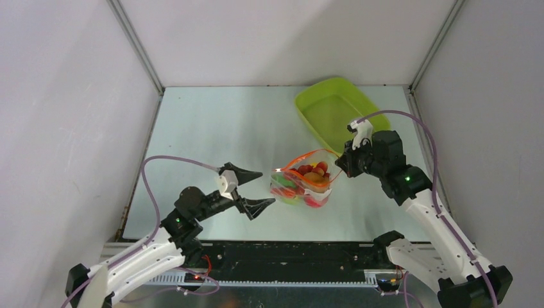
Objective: Place the food in the zip-top bag and seal the zipper
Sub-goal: Adjust the zipper food storage bag at the center of the board.
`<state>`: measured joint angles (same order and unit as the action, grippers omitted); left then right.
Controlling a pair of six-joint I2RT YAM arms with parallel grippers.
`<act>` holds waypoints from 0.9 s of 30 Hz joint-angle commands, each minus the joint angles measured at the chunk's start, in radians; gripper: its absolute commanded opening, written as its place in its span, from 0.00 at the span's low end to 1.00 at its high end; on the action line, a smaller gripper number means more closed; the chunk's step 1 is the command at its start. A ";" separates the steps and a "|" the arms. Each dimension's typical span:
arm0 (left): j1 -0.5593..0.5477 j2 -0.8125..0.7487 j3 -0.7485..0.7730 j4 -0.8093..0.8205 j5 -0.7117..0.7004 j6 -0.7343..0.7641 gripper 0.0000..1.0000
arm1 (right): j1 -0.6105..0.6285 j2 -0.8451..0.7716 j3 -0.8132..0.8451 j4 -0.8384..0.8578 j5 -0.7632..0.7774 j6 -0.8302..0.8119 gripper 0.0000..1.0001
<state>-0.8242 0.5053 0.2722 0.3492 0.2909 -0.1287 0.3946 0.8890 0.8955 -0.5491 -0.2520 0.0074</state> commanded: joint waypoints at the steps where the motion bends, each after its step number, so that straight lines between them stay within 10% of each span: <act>1: 0.037 0.026 0.048 0.070 0.112 0.103 1.00 | -0.014 -0.015 0.003 0.017 -0.043 -0.017 0.00; 19: 0.211 0.497 0.228 0.276 0.519 0.079 0.97 | -0.019 -0.036 0.003 -0.001 -0.070 -0.067 0.00; 23: 0.220 0.561 0.254 0.287 0.555 0.075 0.77 | -0.020 -0.034 0.003 0.004 -0.074 -0.070 0.00; 27: 0.221 0.617 0.293 0.274 0.607 0.078 0.22 | -0.023 -0.021 0.003 0.008 -0.058 -0.071 0.00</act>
<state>-0.6102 1.0931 0.5064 0.5812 0.8116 -0.0540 0.3771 0.8696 0.8955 -0.5587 -0.3115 -0.0494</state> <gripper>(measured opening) 0.457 0.009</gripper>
